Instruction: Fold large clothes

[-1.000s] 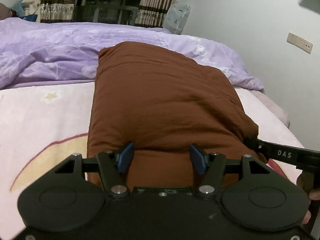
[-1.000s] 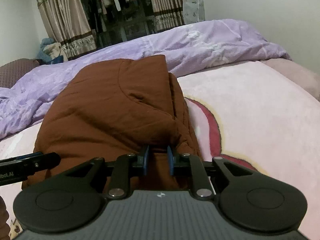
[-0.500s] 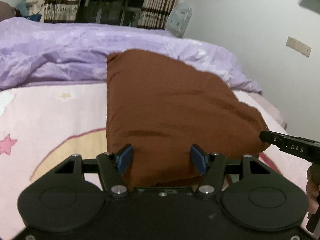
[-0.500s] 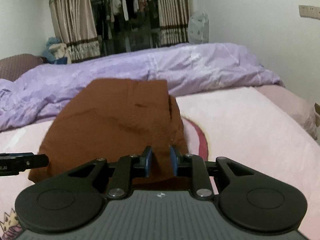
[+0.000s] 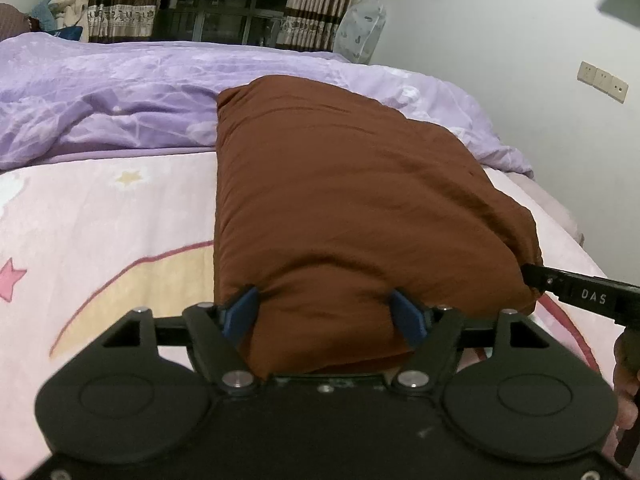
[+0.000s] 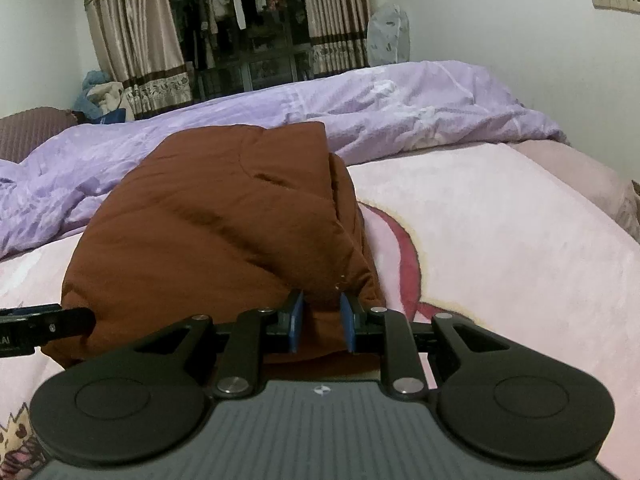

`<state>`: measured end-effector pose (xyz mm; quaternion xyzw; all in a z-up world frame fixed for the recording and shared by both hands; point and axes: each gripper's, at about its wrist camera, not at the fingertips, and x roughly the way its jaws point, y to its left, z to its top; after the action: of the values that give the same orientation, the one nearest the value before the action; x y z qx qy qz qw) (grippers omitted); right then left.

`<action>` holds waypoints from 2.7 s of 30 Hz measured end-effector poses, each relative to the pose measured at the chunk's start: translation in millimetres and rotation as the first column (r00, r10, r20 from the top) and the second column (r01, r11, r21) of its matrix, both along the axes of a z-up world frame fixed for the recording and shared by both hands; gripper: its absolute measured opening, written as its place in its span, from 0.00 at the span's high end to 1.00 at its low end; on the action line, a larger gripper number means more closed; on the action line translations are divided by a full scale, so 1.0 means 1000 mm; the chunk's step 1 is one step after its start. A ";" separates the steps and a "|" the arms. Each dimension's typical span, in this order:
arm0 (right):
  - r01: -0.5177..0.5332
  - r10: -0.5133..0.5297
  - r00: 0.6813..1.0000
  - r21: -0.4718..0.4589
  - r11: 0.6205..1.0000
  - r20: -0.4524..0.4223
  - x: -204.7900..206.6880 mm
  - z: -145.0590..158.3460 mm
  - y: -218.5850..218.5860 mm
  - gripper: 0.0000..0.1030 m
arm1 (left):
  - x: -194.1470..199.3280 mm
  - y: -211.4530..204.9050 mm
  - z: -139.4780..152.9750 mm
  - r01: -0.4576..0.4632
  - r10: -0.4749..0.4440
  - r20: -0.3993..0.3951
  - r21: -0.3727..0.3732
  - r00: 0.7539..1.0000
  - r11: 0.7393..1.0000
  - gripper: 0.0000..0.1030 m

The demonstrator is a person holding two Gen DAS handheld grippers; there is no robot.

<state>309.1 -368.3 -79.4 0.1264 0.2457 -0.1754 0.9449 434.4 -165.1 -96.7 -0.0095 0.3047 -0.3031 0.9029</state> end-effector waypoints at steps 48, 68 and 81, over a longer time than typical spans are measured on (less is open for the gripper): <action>-0.351 0.307 0.934 0.634 0.689 0.183 0.110 -0.047 -0.144 0.00 | 0.189 0.003 -0.041 0.069 -0.278 -0.436 -0.436 0.856 0.897 0.00; -0.340 0.252 0.940 0.664 0.666 0.230 0.100 -0.034 -0.131 0.51 | 0.181 0.007 -0.019 0.100 -0.277 -0.397 -0.411 0.875 0.906 0.26; -0.472 0.335 0.881 0.569 0.673 0.335 0.103 0.048 -0.041 0.53 | 0.140 0.118 0.054 0.071 -0.212 -0.274 -0.445 0.938 0.892 0.25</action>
<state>412.4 -409.1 -31.7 0.3973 0.2147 0.1461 0.8802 573.9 -47.0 -42.4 -0.2335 0.3705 -0.4229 0.7933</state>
